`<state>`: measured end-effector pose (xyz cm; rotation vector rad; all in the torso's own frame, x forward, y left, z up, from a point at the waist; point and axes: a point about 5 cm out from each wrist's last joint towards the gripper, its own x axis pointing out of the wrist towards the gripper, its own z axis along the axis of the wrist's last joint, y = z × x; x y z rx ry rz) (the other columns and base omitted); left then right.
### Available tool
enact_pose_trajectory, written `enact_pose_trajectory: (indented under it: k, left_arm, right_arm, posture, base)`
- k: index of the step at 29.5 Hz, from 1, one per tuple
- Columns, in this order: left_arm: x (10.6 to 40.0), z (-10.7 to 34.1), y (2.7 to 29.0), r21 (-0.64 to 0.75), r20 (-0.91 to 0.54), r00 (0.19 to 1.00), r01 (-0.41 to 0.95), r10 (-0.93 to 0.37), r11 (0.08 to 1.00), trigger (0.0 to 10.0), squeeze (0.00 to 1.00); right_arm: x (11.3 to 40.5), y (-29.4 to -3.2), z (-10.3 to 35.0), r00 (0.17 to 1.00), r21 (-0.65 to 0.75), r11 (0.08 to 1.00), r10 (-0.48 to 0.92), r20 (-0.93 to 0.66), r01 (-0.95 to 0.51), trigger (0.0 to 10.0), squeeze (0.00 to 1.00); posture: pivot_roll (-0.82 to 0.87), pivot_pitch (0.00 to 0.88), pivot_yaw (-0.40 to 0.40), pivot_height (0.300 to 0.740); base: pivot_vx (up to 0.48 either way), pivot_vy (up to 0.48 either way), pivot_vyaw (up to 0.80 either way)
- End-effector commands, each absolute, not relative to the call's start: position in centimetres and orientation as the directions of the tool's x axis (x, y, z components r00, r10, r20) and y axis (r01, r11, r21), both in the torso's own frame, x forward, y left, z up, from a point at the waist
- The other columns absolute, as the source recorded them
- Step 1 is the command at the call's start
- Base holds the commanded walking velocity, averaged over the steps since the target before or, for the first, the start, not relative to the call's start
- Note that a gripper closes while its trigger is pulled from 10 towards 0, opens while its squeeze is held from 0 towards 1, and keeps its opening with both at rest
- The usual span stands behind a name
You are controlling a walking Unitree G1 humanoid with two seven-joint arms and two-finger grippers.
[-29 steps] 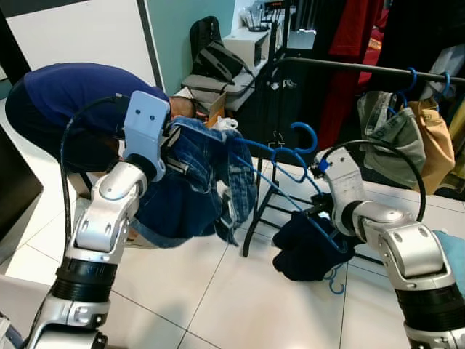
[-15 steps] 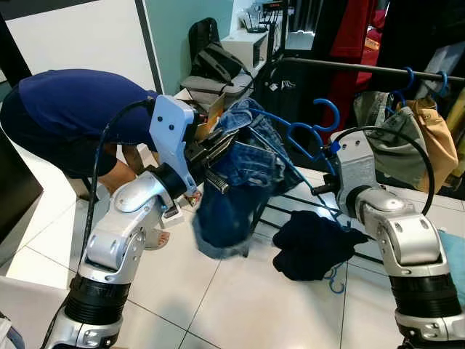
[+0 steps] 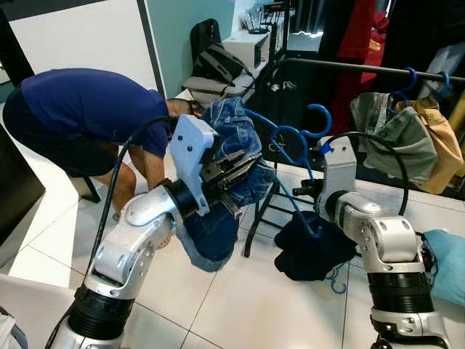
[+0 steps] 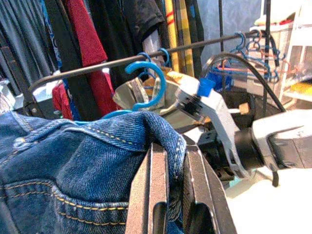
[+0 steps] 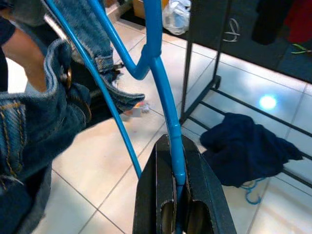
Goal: Hang hanger
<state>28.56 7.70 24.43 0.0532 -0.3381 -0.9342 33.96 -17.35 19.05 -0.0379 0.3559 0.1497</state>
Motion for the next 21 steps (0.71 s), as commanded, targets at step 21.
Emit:
enact_pose_trajectory:
  k: [21]
  left_arm:
    - [30.2, 17.1, 9.1, 0.494, -0.095, 0.718, 0.635, -0.689, 0.594, 10.0, 0.00]
  right_arm:
    - [34.5, -14.0, 26.8, 0.906, 0.329, 0.845, 0.389, 0.164, -0.422, 10.0, 0.00]
  posture:
    - [-0.07, 0.000, 0.044, 0.740]
  base:
    - [0.000, 0.000, 0.00]
